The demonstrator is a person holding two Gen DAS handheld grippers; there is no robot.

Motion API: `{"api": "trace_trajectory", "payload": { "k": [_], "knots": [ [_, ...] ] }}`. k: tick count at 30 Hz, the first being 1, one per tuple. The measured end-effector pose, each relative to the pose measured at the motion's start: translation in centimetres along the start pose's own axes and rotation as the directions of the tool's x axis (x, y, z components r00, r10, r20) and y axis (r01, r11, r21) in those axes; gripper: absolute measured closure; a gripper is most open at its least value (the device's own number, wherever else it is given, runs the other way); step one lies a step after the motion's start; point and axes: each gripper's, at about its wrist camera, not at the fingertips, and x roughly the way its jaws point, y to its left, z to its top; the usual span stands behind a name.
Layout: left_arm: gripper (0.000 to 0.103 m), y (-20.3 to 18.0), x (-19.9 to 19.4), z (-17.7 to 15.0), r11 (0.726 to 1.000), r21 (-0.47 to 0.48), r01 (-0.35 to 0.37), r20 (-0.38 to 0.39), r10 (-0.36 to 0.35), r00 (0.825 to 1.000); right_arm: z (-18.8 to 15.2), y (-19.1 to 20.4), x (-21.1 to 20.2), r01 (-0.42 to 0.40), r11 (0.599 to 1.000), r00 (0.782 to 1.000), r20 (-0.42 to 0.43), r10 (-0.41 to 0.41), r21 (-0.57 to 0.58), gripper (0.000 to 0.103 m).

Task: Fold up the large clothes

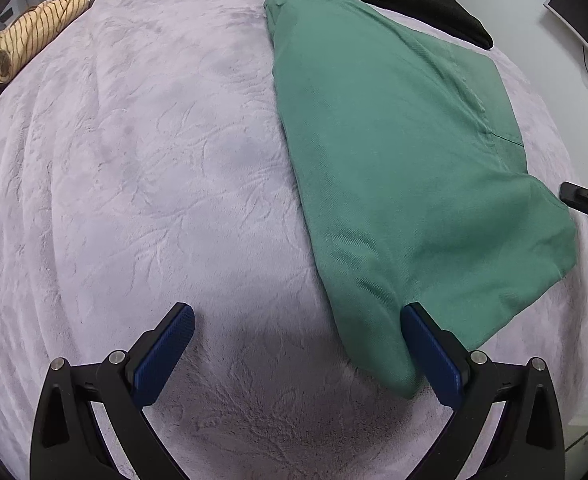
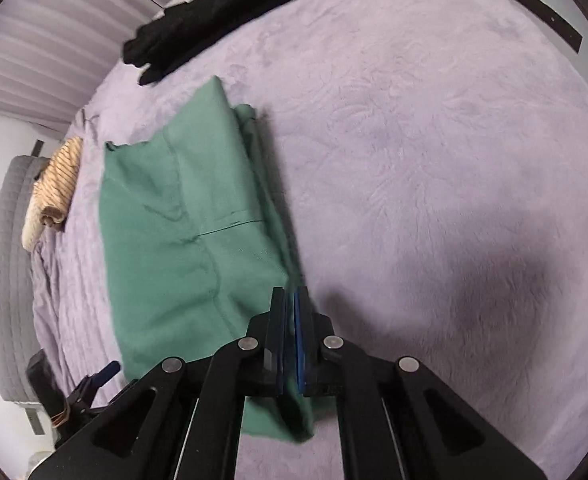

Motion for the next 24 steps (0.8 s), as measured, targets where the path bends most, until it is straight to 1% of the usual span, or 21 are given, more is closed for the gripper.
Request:
{"api": "trace_trajectory", "payload": {
  "k": [2,3,4,5,7,8,9,10,12,15,17,20,22,24],
  "knots": [
    [0.000,-0.1,-0.2,-0.1,1.000,0.010,-0.010,-0.001,0.010,1.000,-1.5,1.4,-1.8,-0.037,0.998,0.999,0.031,0.039,-0.053,0.098],
    [0.000,-0.2,-0.2,-0.1,1.000,0.012,-0.013,-0.003,0.013,1.000,-2.5,2.2,-2.2,-0.047,0.995,0.998,0.033,0.050,-0.083,0.098],
    [0.000,-0.2,-0.3,-0.1,1.000,0.012,-0.015,-0.007,0.015,1.000,-3.1,2.7,-2.1,-0.054,0.994,0.998,0.024,0.057,-0.095,0.099],
    [0.000,-0.2,-0.3,0.0,1.000,0.010,-0.016,-0.011,0.016,1.000,-3.7,2.8,-1.4,-0.040,0.995,0.999,0.004,0.041,-0.095,0.098],
    [0.000,-0.4,-0.4,0.1,1.000,0.008,-0.016,-0.021,0.016,1.000,-4.3,1.8,0.6,0.041,0.998,0.999,-0.028,-0.043,-0.054,0.099],
    [0.000,-0.4,-0.6,0.2,1.000,0.009,-0.015,-0.024,0.015,1.000,-4.3,0.8,1.6,0.052,0.999,0.998,-0.046,-0.052,-0.014,0.099],
    [0.000,-0.5,-0.8,0.2,1.000,0.013,-0.015,-0.027,0.016,1.000,-4.4,-0.6,2.5,0.052,0.998,0.996,-0.069,-0.048,0.047,0.100],
    [0.000,-0.6,-1.1,0.2,1.000,0.018,-0.016,-0.029,0.016,0.999,-4.7,-1.7,3.0,0.049,0.994,0.996,-0.080,-0.042,0.095,0.103],
    [0.000,-0.7,-1.9,0.0,0.999,0.034,-0.022,-0.025,0.022,0.999,-5.4,-2.8,2.7,0.005,0.987,0.998,-0.066,0.006,0.160,0.103],
    [0.000,-0.8,-2.9,-0.6,0.999,0.044,-0.030,-0.035,0.032,0.999,-6.2,-2.2,1.2,0.031,0.990,0.998,-0.066,-0.022,0.135,0.102],
    [0.000,-0.6,-3.5,-1.1,0.998,0.041,-0.038,-0.040,0.039,0.998,-6.6,-1.6,0.4,0.036,0.991,0.997,-0.068,-0.028,0.127,0.097],
    [0.000,-0.2,-4.7,-2.0,0.998,0.040,-0.054,-0.048,0.055,0.997,-7.9,-0.3,-0.9,0.022,0.990,0.998,-0.069,-0.013,0.138,0.096],
    [0.000,-0.1,-5.5,-2.6,0.997,0.041,-0.072,-0.056,0.074,0.996,-9.1,0.8,-1.1,0.021,0.990,0.997,-0.078,-0.011,0.137,0.096],
    [0.000,0.3,-6.5,-3.3,0.996,0.045,-0.075,-0.058,0.078,0.995,-10.4,2.0,-1.2,0.017,0.991,0.996,-0.092,-0.005,0.132,0.096]
  ]
}}
